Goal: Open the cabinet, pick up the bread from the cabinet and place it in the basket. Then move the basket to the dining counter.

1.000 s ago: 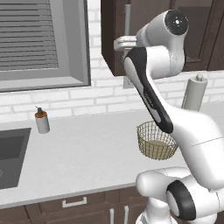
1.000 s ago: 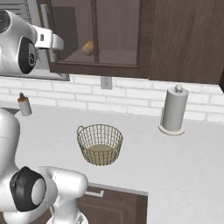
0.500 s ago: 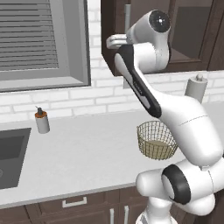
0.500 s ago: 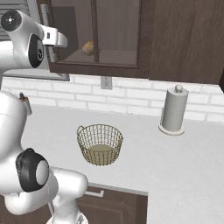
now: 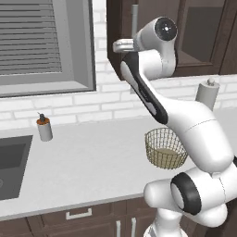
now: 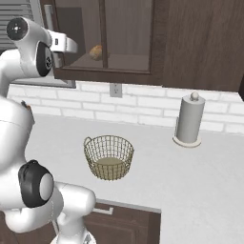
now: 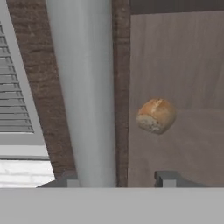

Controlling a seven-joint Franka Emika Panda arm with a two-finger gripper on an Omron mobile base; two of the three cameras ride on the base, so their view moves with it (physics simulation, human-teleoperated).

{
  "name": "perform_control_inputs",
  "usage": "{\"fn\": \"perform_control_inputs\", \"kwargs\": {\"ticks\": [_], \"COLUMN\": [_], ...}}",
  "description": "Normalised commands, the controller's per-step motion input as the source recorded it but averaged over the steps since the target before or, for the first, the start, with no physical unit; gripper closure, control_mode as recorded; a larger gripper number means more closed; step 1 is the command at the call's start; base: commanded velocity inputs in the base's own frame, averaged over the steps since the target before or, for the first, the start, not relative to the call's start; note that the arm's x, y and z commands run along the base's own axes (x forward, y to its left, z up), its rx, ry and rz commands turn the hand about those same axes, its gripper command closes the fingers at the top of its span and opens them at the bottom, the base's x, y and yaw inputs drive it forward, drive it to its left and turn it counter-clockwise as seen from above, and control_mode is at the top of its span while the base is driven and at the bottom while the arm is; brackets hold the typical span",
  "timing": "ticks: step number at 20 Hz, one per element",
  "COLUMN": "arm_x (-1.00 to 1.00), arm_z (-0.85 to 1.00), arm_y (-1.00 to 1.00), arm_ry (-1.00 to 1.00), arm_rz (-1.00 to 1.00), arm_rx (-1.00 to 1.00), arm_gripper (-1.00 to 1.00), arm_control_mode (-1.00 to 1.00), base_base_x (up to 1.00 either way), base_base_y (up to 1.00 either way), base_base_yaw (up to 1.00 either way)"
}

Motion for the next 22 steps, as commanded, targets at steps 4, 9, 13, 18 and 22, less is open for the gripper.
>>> {"fn": "perform_control_inputs", "kwargs": {"ticks": [4, 9, 13, 18, 22], "arm_x": [0.02, -0.5, -1.0, -1.0, -1.0], "arm_z": [-0.41, -0.07, 0.0, 0.0, 0.0], "arm_y": [-0.7, -1.0, -1.0, -1.0, -1.0], "arm_ry": [0.05, 0.15, -0.03, -0.01, 0.0], "arm_rz": [-0.14, -0.09, 0.0, 0.0, 0.0], "arm_rx": [0.0, 0.07, 0.17, 0.17, 0.17], "arm_gripper": [1.0, 1.0, 1.0, 1.0, 1.0], "arm_control_mode": [-1.0, -1.0, -1.0, -1.0, -1.0], "base_base_x": [0.0, 0.0, 0.0, 0.0, 0.0], "base_base_y": [0.0, 0.0, 0.0, 0.0, 0.0], "base_base_yaw": [0.0, 0.0, 0.0, 0.0, 0.0]}}
